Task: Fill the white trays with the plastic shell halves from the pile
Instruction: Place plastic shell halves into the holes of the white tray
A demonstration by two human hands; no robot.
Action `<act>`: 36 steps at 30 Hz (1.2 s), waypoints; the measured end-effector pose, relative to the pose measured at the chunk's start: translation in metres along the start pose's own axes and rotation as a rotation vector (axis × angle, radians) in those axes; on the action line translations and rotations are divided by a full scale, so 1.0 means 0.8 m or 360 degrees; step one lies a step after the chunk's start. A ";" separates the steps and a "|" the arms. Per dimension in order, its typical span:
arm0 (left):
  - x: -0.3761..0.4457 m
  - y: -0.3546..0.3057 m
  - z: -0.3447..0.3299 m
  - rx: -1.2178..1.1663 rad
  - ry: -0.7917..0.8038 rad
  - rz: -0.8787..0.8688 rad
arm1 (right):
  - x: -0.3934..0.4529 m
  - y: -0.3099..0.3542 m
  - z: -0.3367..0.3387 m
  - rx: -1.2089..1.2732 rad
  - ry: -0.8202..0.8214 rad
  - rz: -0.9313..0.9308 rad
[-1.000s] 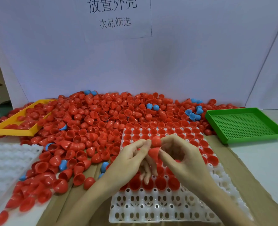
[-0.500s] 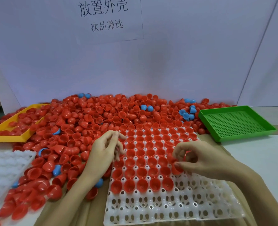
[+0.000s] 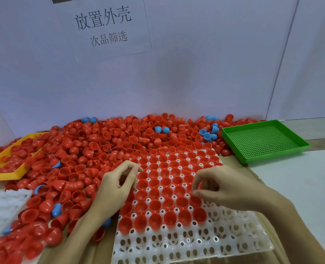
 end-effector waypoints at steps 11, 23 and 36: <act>0.113 0.029 -0.073 0.0839 0.0323 0.0095 | 0.015 0.005 0.002 -0.0163 -0.0259 -0.0074; 0.154 0.071 -0.090 0.1207 0.0333 0.0188 | 0.016 -0.001 0.005 -0.0164 -0.0298 -0.0126; 0.027 -0.075 -0.067 -0.0389 0.0011 -0.0152 | 0.012 0.010 0.025 0.0207 -0.0701 -0.0061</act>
Point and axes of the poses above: each hand's wrist, its own x-axis towards the middle knuckle, its own z-axis out of the back of the hand, y = z × x, the point moved 10 cm from there along x, towards the middle knuckle, and after that the axes turned 15 degrees about -x, right-handed, at the moved point
